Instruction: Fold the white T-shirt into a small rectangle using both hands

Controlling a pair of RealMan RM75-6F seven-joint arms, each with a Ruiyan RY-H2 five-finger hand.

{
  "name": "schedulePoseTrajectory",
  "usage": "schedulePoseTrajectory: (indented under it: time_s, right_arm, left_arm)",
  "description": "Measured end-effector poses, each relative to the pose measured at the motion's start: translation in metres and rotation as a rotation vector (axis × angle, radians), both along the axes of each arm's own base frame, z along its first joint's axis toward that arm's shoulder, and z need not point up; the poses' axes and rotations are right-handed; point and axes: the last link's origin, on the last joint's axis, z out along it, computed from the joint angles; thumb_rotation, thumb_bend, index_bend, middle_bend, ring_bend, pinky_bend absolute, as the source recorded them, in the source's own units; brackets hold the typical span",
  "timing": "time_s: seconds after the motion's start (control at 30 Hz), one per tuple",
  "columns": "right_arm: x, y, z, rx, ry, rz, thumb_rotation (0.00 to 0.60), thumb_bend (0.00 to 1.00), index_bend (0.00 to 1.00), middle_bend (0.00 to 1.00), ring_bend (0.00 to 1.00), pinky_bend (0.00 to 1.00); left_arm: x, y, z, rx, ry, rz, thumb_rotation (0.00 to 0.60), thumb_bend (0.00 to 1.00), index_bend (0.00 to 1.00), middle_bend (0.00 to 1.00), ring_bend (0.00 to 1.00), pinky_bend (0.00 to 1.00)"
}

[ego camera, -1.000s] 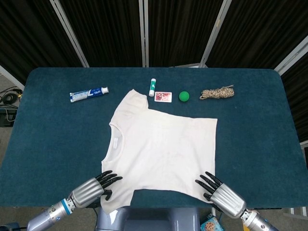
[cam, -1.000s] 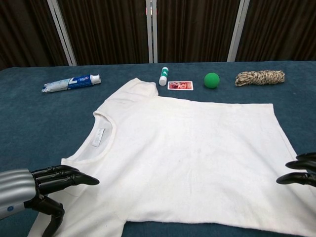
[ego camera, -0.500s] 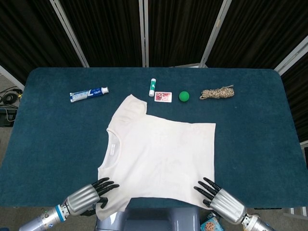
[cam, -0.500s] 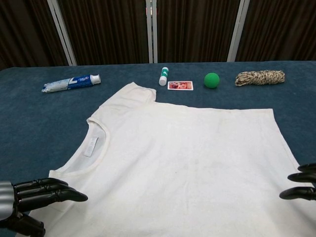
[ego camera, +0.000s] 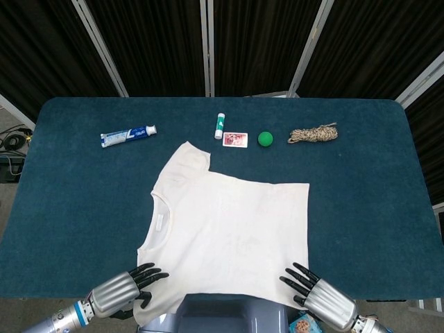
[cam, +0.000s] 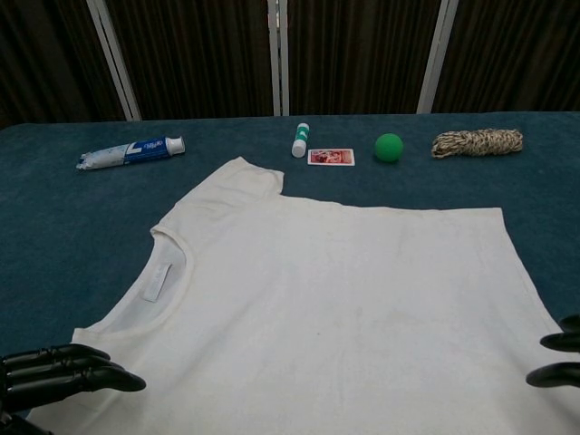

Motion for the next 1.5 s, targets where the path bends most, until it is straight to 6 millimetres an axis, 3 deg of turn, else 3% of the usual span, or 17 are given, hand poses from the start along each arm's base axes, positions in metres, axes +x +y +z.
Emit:
schedulePoseTrajectory:
  time_s: [1.07, 1.27, 1.5]
  right_arm:
    - [0.0, 0.019, 0.01, 0.038, -0.006, 0.031, 0.6, 0.44, 0.76, 0.13, 0.0, 0.0]
    - [-0.001, 0.016, 0.01, 0.027, -0.008, 0.019, 0.6, 0.44, 0.76, 0.13, 0.0, 0.0]
    - [-0.003, -0.002, 0.011, -0.007, -0.018, -0.029, 0.6, 0.44, 0.76, 0.12, 0.0, 0.0]
  left_arm:
    - [-0.008, -0.019, 0.005, -0.074, -0.041, 0.053, 0.6, 0.54, 0.74, 0.0, 0.0, 0.0]
    - [-0.006, -0.012, 0.007, -0.038, -0.055, 0.069, 0.6, 0.54, 0.74, 0.0, 0.0, 0.0]
    - [-0.003, 0.008, 0.005, 0.011, -0.055, 0.119, 0.6, 0.54, 0.74, 0.0, 0.0, 0.0]
